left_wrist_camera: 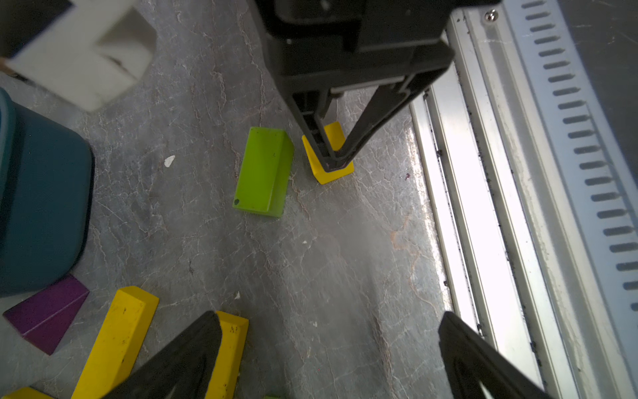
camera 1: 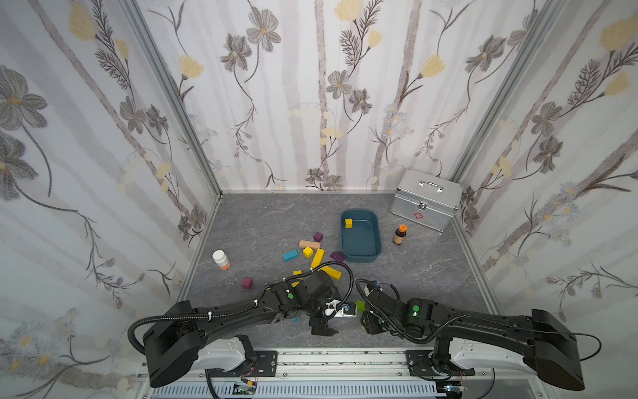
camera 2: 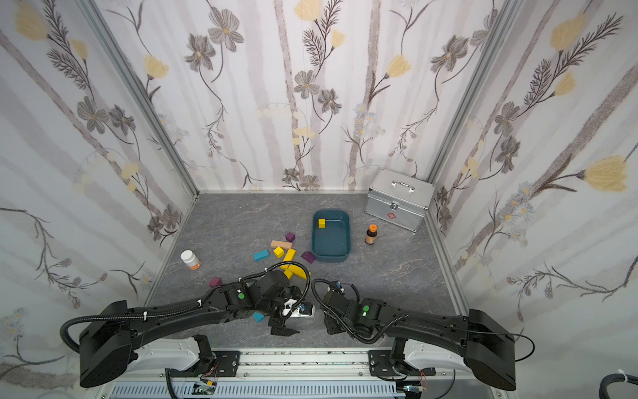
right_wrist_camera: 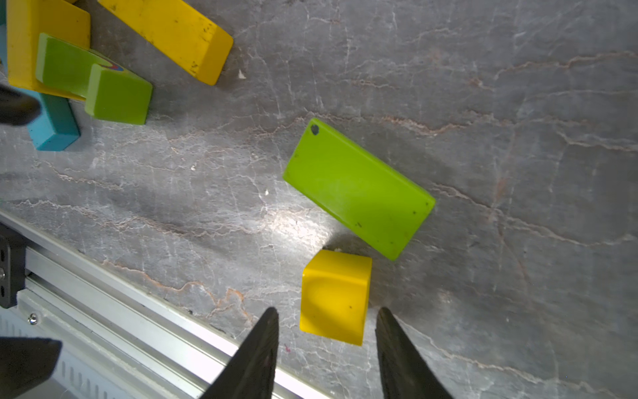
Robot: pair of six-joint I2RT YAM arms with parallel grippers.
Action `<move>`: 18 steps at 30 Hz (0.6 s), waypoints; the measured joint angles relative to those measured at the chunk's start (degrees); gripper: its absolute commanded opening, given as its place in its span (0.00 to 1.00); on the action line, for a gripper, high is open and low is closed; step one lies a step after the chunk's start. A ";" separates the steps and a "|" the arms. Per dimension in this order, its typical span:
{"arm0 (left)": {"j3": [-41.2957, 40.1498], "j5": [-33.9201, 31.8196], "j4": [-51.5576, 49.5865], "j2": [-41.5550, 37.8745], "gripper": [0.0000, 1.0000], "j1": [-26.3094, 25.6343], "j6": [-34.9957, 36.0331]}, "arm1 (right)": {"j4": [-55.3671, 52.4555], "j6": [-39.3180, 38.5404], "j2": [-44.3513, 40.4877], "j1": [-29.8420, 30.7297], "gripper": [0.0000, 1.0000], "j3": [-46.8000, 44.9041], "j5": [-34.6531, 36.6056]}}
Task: Pick out the yellow building blocks
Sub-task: Pick up the building block from the center of the board.
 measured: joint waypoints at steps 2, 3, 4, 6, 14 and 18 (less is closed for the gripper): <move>0.00 0.00 -0.04 0.00 1.00 -0.09 0.00 | -0.11 0.02 0.33 0.00 0.48 -0.04 0.04; 0.00 -0.02 -0.07 0.00 1.00 -0.15 0.00 | 0.00 0.02 0.81 0.02 0.48 -0.04 0.04; 0.02 -0.07 -0.09 0.00 1.00 -0.20 0.00 | 0.00 0.00 1.36 0.02 0.48 0.00 0.02; 0.02 -0.26 -0.22 0.00 1.00 -0.26 0.00 | 0.00 0.00 2.40 0.02 0.47 0.26 0.00; 0.28 -0.83 -0.66 -0.02 1.00 -0.37 0.02 | 0.48 -0.22 4.90 0.02 0.45 1.14 0.00; 0.35 -1.22 -1.07 -0.02 1.00 -0.50 0.24 | 0.90 -0.24 5.53 0.02 0.43 1.14 -0.02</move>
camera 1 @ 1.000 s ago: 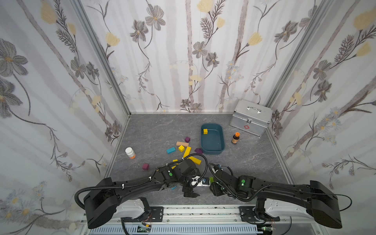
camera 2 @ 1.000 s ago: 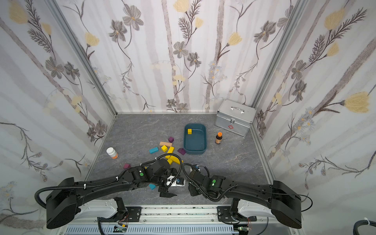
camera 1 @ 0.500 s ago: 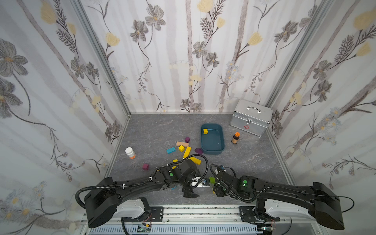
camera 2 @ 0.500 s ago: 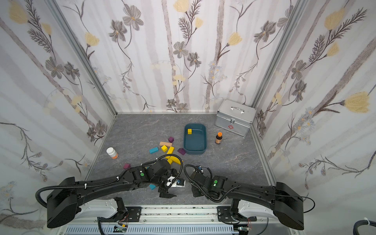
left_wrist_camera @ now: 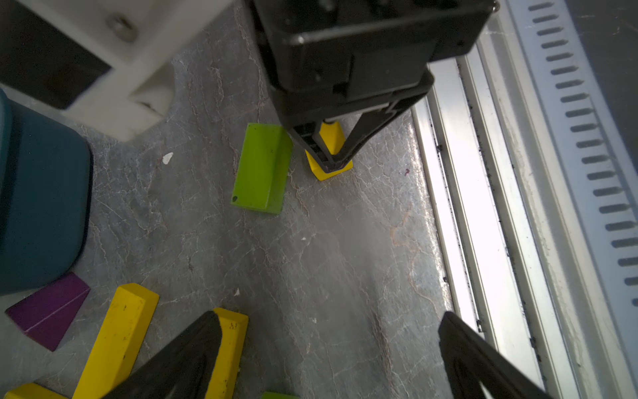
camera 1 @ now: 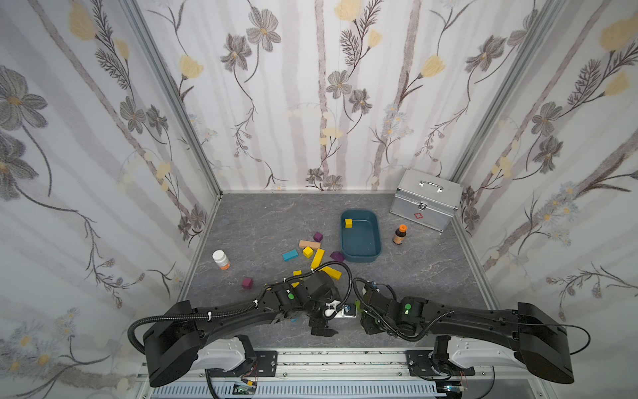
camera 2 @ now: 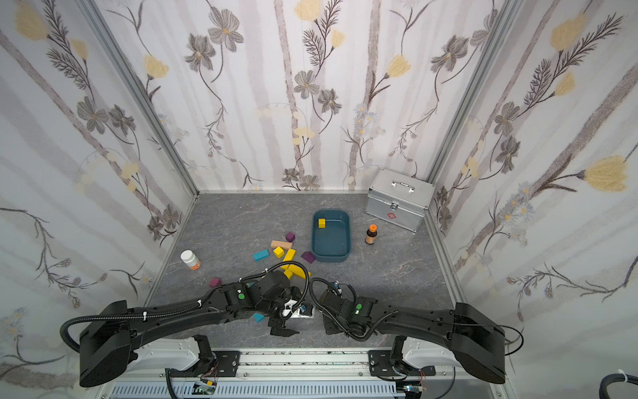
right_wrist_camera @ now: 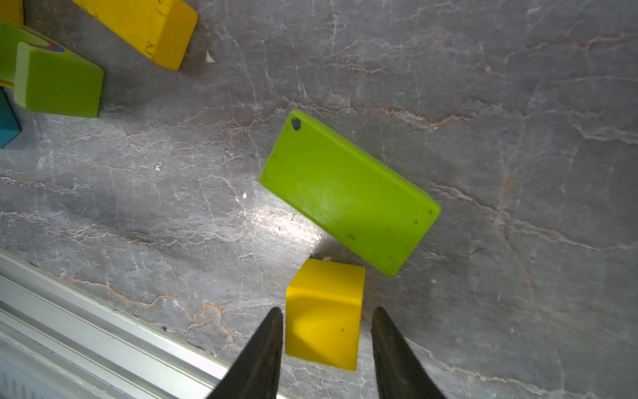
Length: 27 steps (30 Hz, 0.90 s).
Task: Pick out the yellow building blocks
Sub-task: Pick up the building block from the center of the board.
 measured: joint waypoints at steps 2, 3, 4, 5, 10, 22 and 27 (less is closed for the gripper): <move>0.00 -0.28 -0.24 0.00 1.00 -0.02 0.17 | 0.33 -0.02 0.35 0.00 0.41 0.00 0.00; 0.00 -0.52 -0.42 -0.07 1.00 -0.02 0.22 | 0.57 -0.02 0.52 0.00 0.40 0.00 0.00; 0.00 -0.70 -0.52 -0.11 1.00 -0.02 0.28 | 0.81 -0.02 0.72 0.00 0.39 0.00 -0.02; 0.00 -0.85 -0.57 -0.17 1.00 -0.02 0.37 | 1.05 -0.02 0.85 0.00 0.39 0.00 -0.02; 0.00 -1.16 -0.90 -0.31 1.00 -0.02 0.57 | 2.25 0.00 1.09 -0.04 0.35 -0.46 -0.37; 0.00 -1.33 -0.98 -0.28 1.00 -0.07 1.22 | 3.56 0.24 1.20 -0.09 0.38 -1.68 -1.44; 0.00 -1.62 -1.05 -0.22 1.00 -0.07 1.27 | 3.58 0.24 1.01 -0.13 0.34 -1.68 -1.44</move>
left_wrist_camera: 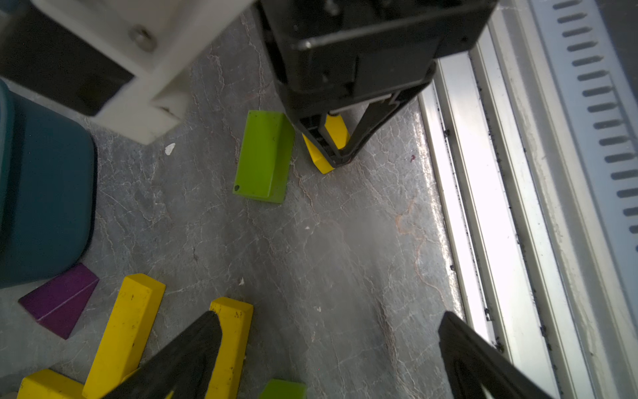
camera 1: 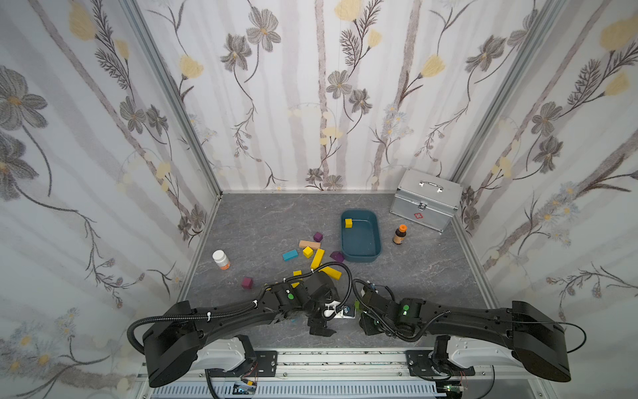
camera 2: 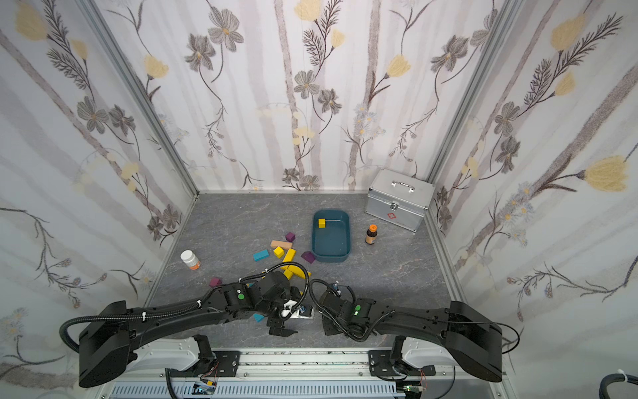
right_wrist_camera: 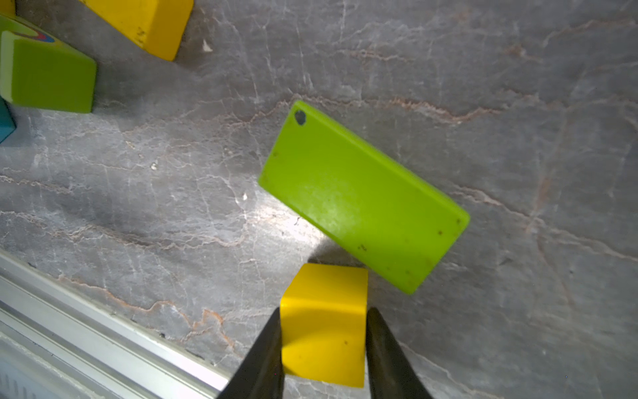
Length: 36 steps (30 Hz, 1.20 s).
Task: Pick out the yellow building blocks
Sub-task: Pick up the building block from the center of the board.
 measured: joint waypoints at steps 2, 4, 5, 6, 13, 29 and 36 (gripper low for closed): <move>0.00 -0.09 -0.04 0.00 1.00 0.00 0.07 | 0.04 0.02 -0.26 0.00 0.32 0.00 0.00; 0.00 -0.15 -0.07 0.02 1.00 0.00 0.15 | 0.11 0.02 -0.61 0.00 0.30 -0.15 0.00; 0.00 -0.20 -0.11 0.02 1.00 0.00 0.15 | 0.15 0.02 -0.81 0.00 0.30 -0.28 0.00; 0.00 -0.22 -0.20 0.02 1.00 0.00 0.15 | 0.15 0.04 -0.98 0.00 0.29 -0.37 0.02; 0.00 -0.63 -0.33 -0.02 1.00 0.00 0.15 | 0.17 0.70 -2.95 0.00 0.25 -1.44 0.00; -0.61 -2.21 0.81 -3.45 1.00 0.00 -0.13 | 0.37 0.79 -10.58 0.11 0.06 -2.58 0.22; -0.85 -3.58 1.99 -4.39 1.00 0.35 -1.09 | 0.63 0.04 -14.05 0.22 0.06 -2.69 1.68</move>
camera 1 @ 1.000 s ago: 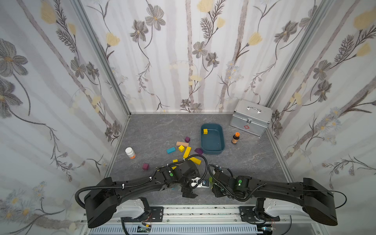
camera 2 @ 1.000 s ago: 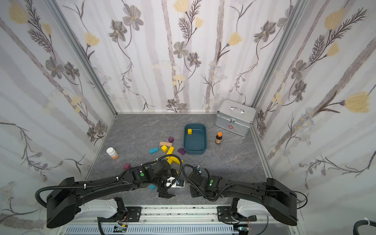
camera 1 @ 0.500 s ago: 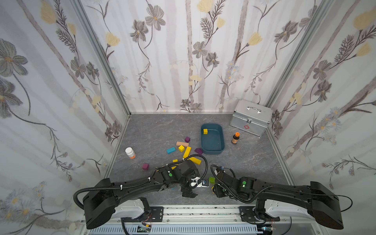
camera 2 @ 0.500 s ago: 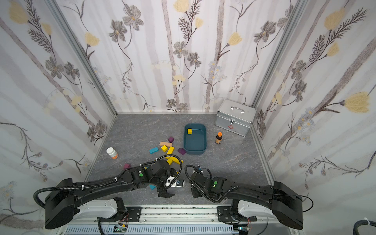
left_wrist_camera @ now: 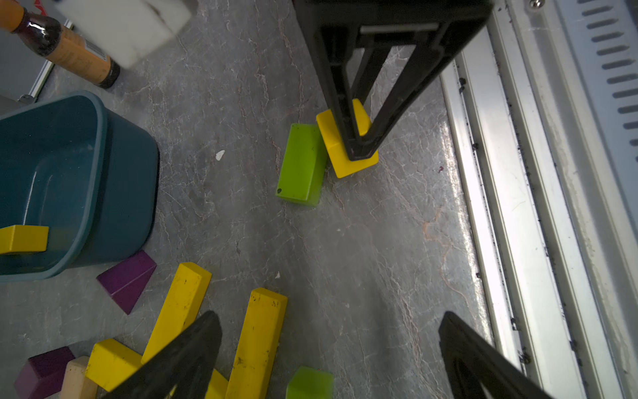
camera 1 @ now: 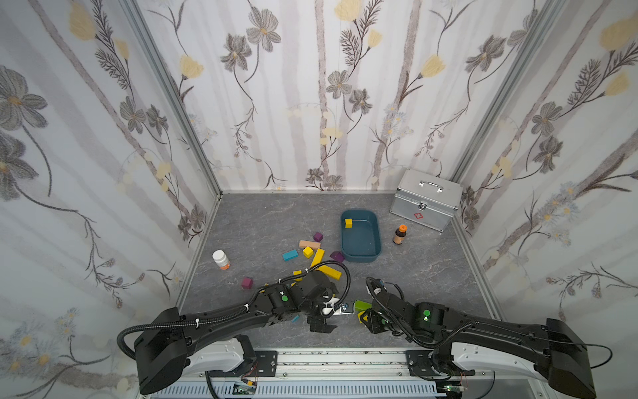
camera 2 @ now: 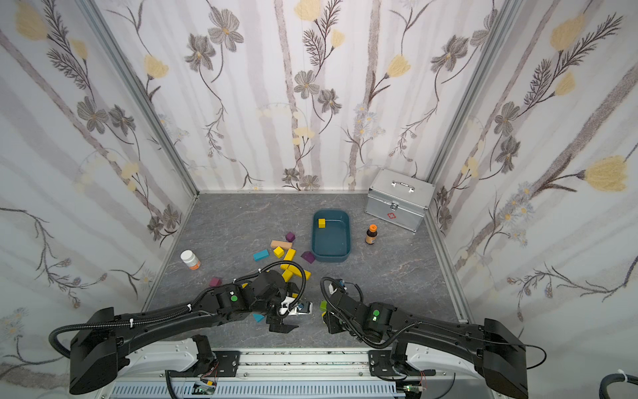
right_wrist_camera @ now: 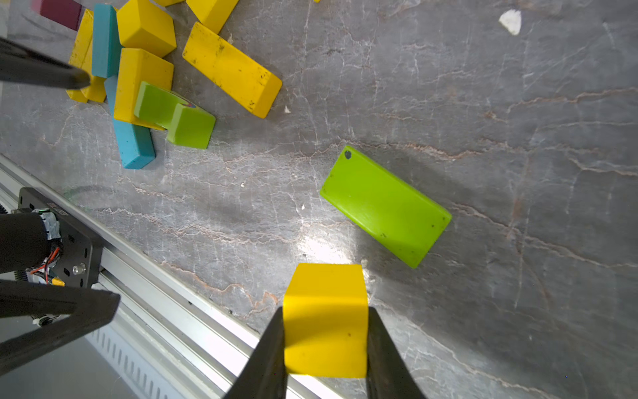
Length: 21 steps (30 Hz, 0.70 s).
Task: Pick out the yellow building blocks
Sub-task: Pick up the building block from the center of the board.
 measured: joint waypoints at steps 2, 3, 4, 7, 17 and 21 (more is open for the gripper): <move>-0.07 -0.04 0.35 -0.33 1.00 0.17 -0.04 | 0.02 -0.07 -0.48 0.00 0.06 0.00 0.37; -0.09 -0.04 0.44 -0.55 1.00 0.28 -0.13 | 0.02 -0.07 -0.68 0.00 0.05 0.00 0.61; -0.13 -0.07 0.72 -0.81 1.00 0.50 -0.44 | 0.02 -0.04 -0.85 0.00 0.05 0.00 0.92; -0.20 -0.46 1.88 -1.38 1.00 1.14 -1.66 | 0.02 -0.07 -1.16 0.00 0.05 0.00 1.36; -0.15 -2.95 3.61 -0.76 1.00 2.58 -3.52 | 0.00 -0.24 -0.81 -0.07 0.05 1.66 2.99; -0.09 -3.43 4.70 -0.85 1.00 3.32 -4.79 | 0.09 -0.22 -0.79 -0.22 0.05 2.89 3.37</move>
